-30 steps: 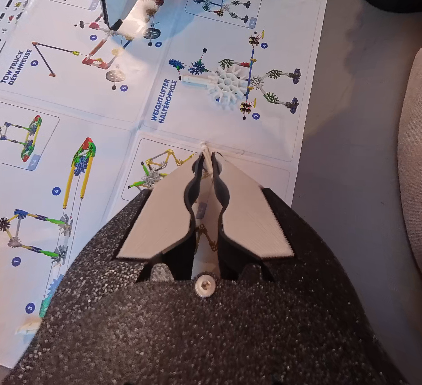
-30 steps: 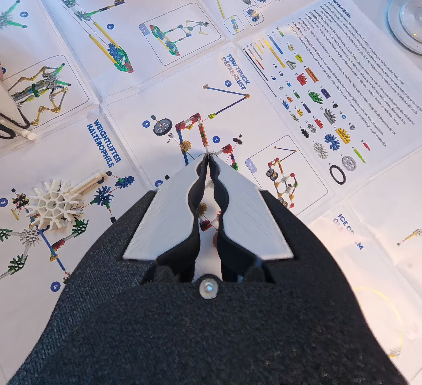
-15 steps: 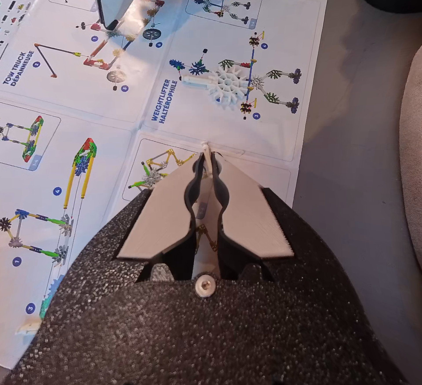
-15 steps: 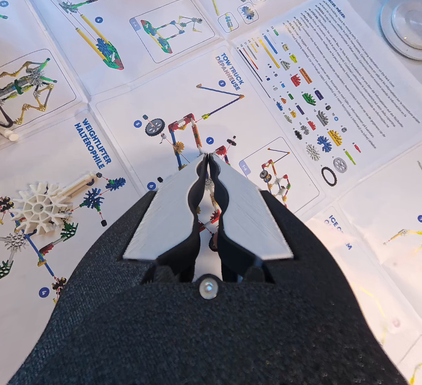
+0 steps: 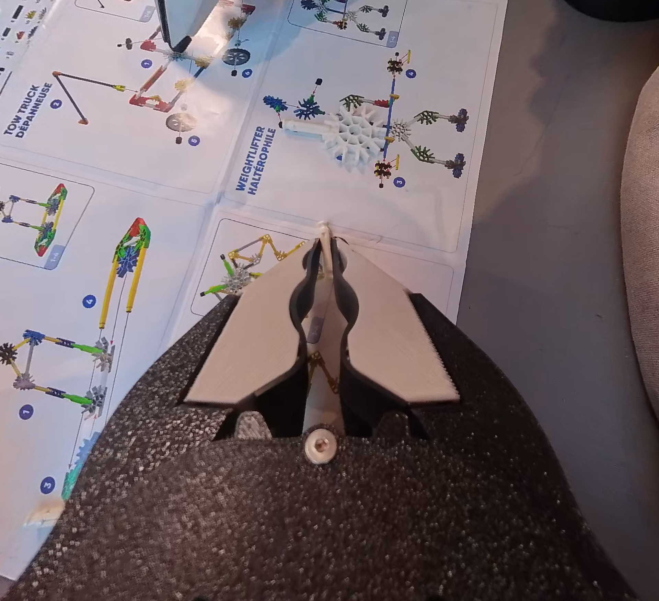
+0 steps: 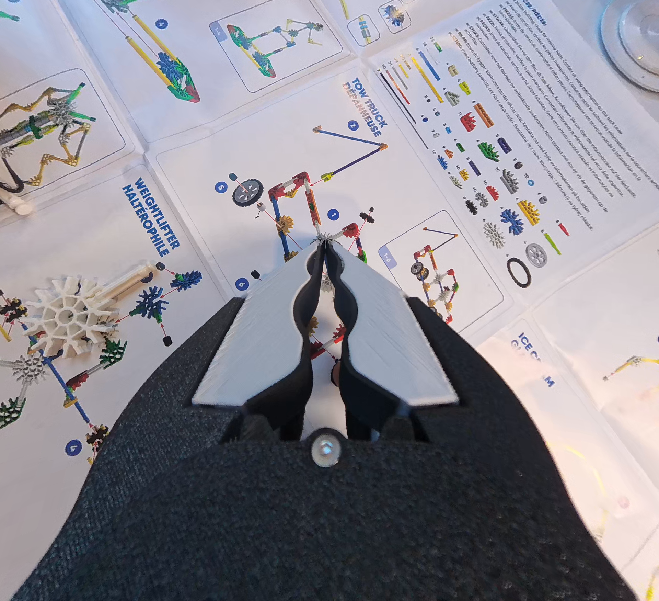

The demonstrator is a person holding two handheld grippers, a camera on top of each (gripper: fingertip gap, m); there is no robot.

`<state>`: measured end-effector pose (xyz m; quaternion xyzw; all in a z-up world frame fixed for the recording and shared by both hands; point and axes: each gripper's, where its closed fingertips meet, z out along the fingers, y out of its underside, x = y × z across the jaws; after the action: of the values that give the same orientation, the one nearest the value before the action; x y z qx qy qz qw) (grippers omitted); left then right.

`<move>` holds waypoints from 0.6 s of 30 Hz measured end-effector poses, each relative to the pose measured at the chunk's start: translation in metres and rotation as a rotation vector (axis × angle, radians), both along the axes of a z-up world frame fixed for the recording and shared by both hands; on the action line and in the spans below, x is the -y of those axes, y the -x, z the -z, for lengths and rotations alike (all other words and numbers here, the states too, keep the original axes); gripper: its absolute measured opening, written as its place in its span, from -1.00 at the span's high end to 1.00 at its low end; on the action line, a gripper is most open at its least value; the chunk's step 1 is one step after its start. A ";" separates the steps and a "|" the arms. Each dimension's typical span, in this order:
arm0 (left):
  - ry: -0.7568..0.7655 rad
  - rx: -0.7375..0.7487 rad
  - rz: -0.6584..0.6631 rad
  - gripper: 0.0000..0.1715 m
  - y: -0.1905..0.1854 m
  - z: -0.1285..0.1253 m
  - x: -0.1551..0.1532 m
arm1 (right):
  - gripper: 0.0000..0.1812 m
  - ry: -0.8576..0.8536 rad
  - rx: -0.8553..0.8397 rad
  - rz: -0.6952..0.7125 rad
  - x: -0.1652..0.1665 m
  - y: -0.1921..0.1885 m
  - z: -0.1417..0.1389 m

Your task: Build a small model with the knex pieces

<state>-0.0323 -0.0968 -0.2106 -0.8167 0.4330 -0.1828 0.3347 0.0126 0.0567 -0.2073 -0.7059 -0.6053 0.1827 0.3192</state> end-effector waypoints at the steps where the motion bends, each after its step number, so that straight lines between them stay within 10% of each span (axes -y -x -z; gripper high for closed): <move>1: -0.001 -0.001 0.000 0.96 0.000 0.000 0.000 | 1.00 0.001 0.000 0.001 0.000 0.000 0.000; 18: -0.007 0.011 0.003 0.96 -0.002 -0.001 0.000 | 1.00 0.001 -0.002 -0.011 0.004 0.001 0.000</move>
<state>-0.0300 -0.0965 -0.2101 -0.8139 0.4333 -0.1862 0.3394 0.0118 0.0532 -0.2072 -0.7024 -0.6090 0.1854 0.3185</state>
